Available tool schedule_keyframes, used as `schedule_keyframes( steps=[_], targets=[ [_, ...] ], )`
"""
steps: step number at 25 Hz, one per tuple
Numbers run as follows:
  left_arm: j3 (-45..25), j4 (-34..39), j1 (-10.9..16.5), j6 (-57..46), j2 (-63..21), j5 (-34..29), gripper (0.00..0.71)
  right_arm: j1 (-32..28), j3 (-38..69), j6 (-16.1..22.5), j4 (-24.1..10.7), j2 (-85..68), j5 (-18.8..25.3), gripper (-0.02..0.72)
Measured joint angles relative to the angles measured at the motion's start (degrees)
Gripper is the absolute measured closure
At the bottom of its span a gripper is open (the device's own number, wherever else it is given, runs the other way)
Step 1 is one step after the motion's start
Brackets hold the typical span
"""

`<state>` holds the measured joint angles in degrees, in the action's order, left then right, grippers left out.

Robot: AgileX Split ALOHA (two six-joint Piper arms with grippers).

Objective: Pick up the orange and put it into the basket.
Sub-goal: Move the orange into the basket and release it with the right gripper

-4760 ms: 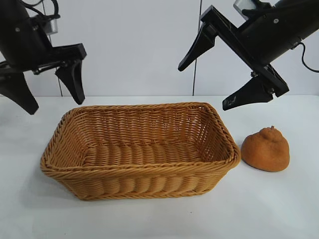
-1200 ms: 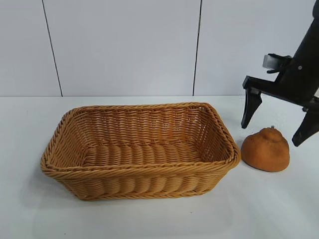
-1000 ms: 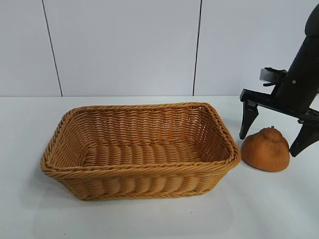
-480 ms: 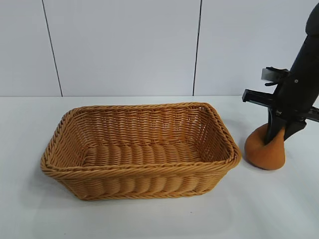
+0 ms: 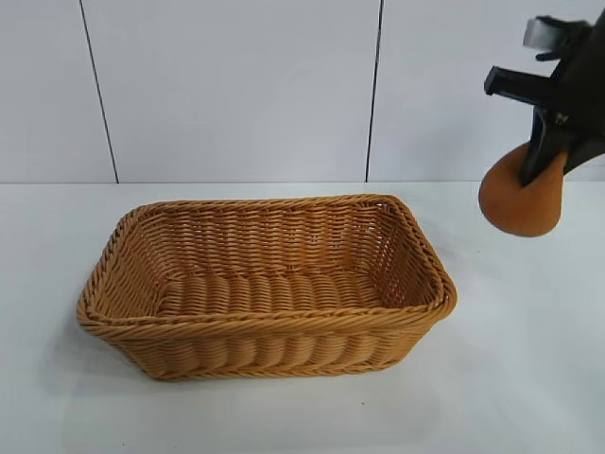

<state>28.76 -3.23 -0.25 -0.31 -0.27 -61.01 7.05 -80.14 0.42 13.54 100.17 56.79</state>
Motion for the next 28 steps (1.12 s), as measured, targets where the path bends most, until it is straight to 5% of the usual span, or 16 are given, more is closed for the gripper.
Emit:
schedule_keyframes(
  steps=[8,15,28],
  targets=[
    [0.0,0.0,0.0,0.0,0.0,0.0,0.097,13.2,0.0,0.13,5.61,-0.06,-5.08,0.669],
    [0.0,0.0,0.0,0.0,0.0,0.0,0.097,22.98,0.0,2.83,6.35,0.79,-11.96,0.669],
    [0.0,0.0,0.0,0.31,0.0,0.0,0.097,26.33,0.0,4.24,8.41,17.0,-20.56,0.669]
  ],
)
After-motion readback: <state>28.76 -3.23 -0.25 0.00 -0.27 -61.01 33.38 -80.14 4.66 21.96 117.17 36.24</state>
